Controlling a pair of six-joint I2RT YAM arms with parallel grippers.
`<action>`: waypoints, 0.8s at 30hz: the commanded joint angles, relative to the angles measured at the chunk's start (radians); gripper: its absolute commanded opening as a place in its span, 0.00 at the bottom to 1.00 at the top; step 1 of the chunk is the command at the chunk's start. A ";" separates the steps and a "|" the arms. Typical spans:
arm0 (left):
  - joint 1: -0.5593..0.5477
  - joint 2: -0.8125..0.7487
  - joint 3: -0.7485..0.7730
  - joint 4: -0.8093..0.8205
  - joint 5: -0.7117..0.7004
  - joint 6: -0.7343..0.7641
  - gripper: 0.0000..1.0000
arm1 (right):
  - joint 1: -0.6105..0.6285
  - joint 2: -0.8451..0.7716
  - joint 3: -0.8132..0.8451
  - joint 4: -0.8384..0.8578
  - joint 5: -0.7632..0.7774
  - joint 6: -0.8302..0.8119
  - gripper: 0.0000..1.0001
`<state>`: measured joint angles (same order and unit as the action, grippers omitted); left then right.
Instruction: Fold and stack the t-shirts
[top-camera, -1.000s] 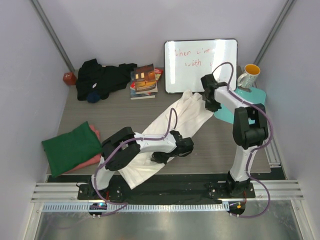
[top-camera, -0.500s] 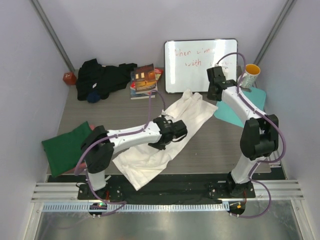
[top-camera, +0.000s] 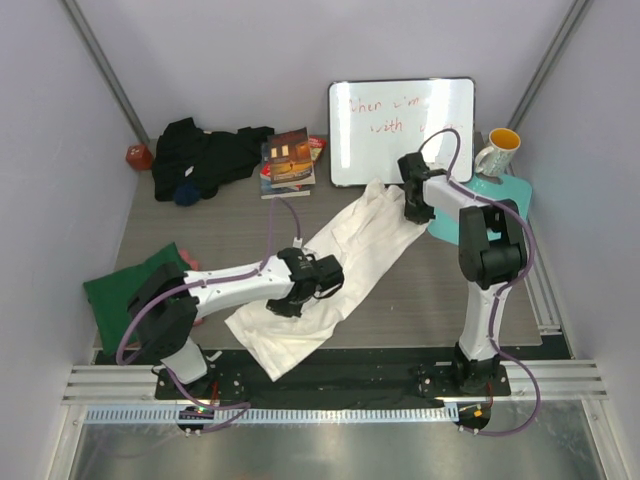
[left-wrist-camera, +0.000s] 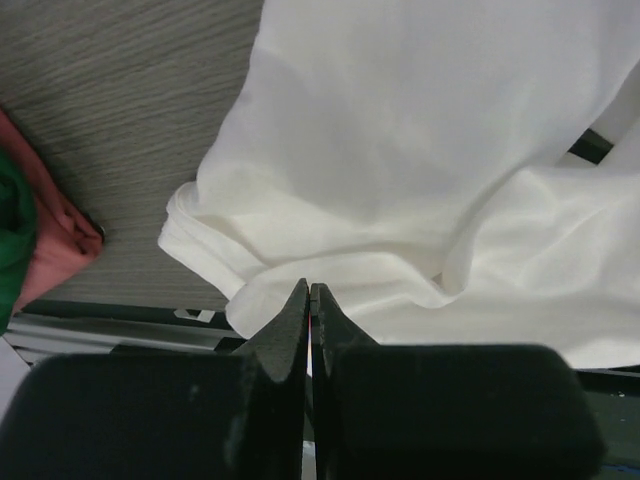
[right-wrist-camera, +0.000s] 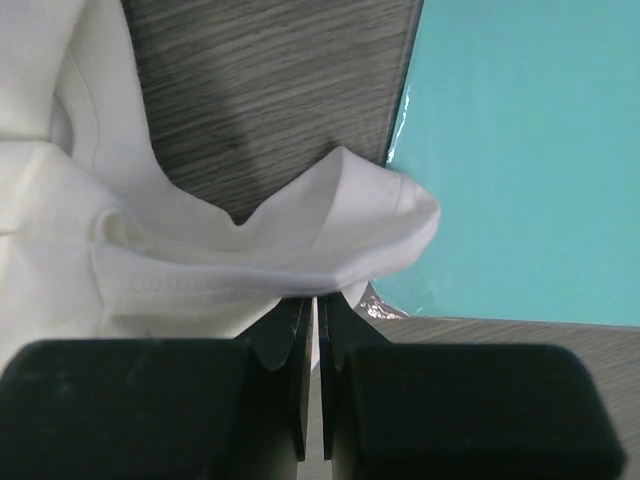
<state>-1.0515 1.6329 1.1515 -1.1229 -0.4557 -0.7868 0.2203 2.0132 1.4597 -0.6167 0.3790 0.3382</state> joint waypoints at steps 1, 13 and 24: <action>-0.013 -0.025 -0.053 0.080 0.097 -0.022 0.00 | -0.001 0.047 0.048 0.026 0.021 0.007 0.10; -0.093 0.087 -0.205 0.164 0.170 -0.069 0.00 | -0.002 0.200 0.185 -0.049 0.090 0.009 0.09; -0.153 0.094 -0.168 0.147 0.212 -0.103 0.00 | -0.051 0.274 0.294 -0.083 0.087 0.001 0.09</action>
<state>-1.1721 1.7142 0.9707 -1.0080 -0.3279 -0.8360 0.2104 2.2257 1.7359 -0.7132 0.4587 0.3351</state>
